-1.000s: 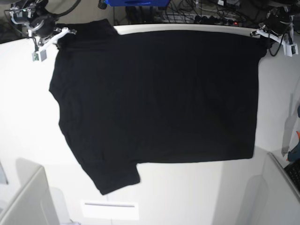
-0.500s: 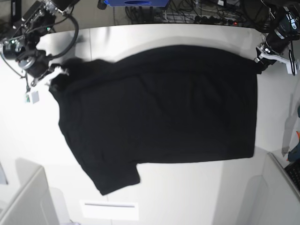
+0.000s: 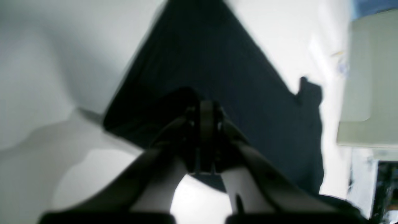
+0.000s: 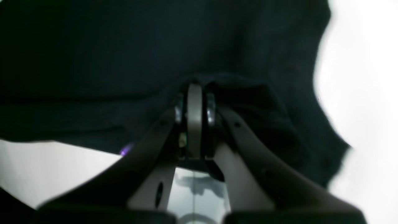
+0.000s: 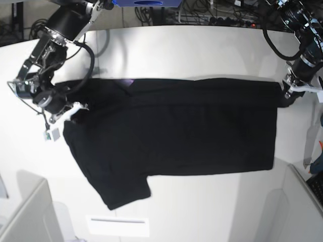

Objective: Fold the T-shirt properly
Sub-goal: 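Lift the shoulders and drag the shirt toward the robot to straighten it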

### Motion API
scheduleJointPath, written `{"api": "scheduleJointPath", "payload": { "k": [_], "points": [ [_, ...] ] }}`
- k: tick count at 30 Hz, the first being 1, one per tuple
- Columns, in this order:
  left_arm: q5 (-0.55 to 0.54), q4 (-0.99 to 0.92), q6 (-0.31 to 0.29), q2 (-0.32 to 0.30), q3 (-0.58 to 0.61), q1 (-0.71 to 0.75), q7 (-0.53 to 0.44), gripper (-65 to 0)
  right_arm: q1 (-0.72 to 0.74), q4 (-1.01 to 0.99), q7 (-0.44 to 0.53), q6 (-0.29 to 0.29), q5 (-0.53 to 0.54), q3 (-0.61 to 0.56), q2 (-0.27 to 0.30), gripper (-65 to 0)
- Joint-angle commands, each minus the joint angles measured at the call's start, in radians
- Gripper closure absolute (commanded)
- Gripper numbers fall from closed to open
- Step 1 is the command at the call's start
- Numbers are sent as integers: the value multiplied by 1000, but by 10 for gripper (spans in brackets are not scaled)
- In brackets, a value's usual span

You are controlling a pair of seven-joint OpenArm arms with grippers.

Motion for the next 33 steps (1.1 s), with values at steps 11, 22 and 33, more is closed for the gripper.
{"api": "scheduleJointPath", "payload": {
  "k": [11, 22, 33],
  "points": [
    [172, -142, 0, -59, 140, -171, -13, 0, 131, -160, 47, 1, 11, -1, 35, 0],
    [172, -268, 0, -87, 173, -240, -18, 0, 197, -292, 96, -10, 11, -3, 35, 0],
    [172, -303, -2, -90, 165, -257, -18, -150, 157, -258, 97, -50, 17, 8, 34, -105]
  ]
}}
